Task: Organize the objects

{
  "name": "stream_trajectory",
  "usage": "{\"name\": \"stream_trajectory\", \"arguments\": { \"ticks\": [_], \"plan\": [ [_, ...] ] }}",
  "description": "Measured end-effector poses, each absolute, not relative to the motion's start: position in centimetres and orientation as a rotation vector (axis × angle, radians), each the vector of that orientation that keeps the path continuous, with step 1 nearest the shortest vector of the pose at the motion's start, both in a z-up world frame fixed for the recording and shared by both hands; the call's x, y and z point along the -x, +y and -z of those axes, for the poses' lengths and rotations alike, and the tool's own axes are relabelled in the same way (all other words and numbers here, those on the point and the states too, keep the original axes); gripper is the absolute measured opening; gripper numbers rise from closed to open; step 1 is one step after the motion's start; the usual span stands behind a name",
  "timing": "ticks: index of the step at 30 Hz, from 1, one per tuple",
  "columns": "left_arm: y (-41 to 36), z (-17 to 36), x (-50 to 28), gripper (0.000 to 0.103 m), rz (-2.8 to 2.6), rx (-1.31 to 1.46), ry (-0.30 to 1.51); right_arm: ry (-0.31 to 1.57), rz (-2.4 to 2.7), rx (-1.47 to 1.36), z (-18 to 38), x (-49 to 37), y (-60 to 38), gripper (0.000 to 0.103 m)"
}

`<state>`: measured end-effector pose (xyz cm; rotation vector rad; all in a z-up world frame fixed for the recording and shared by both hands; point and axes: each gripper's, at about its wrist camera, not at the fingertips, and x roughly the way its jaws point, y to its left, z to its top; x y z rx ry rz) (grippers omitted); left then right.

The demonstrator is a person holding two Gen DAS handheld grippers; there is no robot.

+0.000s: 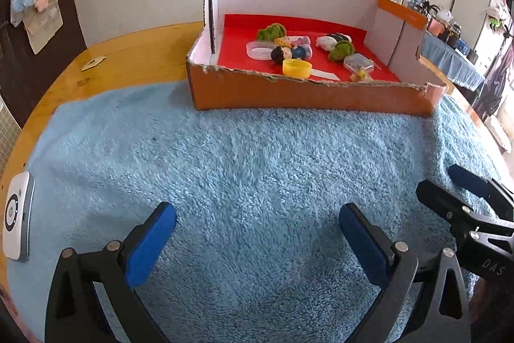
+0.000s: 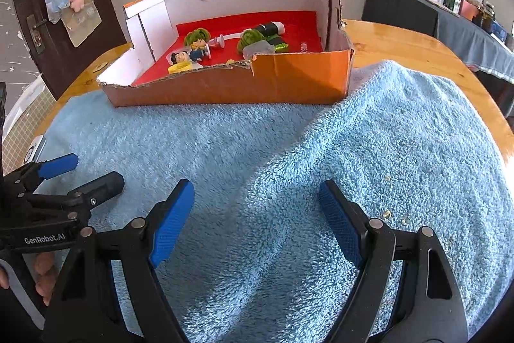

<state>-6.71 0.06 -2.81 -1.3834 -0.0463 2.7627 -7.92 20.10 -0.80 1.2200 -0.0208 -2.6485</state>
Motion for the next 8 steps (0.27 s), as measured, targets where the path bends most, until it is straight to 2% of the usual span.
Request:
{"name": "stream_trajectory", "arguments": {
  "ticks": [8],
  "plan": [
    [-0.33,2.79,6.77,0.103,-2.755,1.362,-0.078,-0.004,2.647,-1.226,0.90,7.98,19.89,0.083]
  ]
}}
